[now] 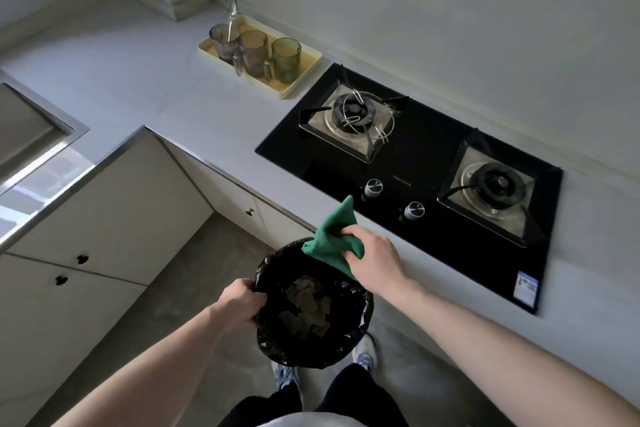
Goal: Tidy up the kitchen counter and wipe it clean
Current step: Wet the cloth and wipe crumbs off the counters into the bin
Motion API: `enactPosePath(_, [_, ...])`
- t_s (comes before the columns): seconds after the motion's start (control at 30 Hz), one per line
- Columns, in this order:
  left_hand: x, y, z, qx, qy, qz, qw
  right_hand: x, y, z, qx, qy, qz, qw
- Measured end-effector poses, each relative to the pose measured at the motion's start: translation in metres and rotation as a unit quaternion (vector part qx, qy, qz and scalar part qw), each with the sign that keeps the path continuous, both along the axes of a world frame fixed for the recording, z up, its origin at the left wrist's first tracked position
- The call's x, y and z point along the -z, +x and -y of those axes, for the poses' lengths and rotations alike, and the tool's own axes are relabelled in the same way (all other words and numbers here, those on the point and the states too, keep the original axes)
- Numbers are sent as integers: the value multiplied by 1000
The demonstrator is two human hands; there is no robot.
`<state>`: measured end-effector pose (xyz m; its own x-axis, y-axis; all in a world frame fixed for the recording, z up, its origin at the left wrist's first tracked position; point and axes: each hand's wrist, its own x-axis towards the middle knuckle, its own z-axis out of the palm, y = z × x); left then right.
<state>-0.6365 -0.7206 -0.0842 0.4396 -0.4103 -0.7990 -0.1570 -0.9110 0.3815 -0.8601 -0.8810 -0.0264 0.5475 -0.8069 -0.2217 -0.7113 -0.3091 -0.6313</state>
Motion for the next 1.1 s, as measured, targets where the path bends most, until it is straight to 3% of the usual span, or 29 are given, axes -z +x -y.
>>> enactPosePath(0.1, [0,-4,2,11,0,-8,1000,-26,-35,26,73,-55,57,994])
enactPosePath(0.23, [2,-10,6,14,2,-5,1000,-39,-76,95,187,-139,37,972])
enactPosePath(0.47, [17,-18,4,30,19,5,999,9,-108,145,219,-25,-113,969])
enactPosePath(0.7, [10,-37,6,18,18,-4,1000,47,-105,94,318,-74,-106,939])
enactPosePath(0.87, [9,-44,9,33,19,-1,999,55,-85,45,293,-85,-105,946])
enactPosePath(1.0, [11,-47,11,49,15,-9,999,64,-64,10,156,-74,-154,973])
enactPosePath(1.1, [15,-47,10,63,11,-17,998,55,-59,-3,97,-16,-131,986])
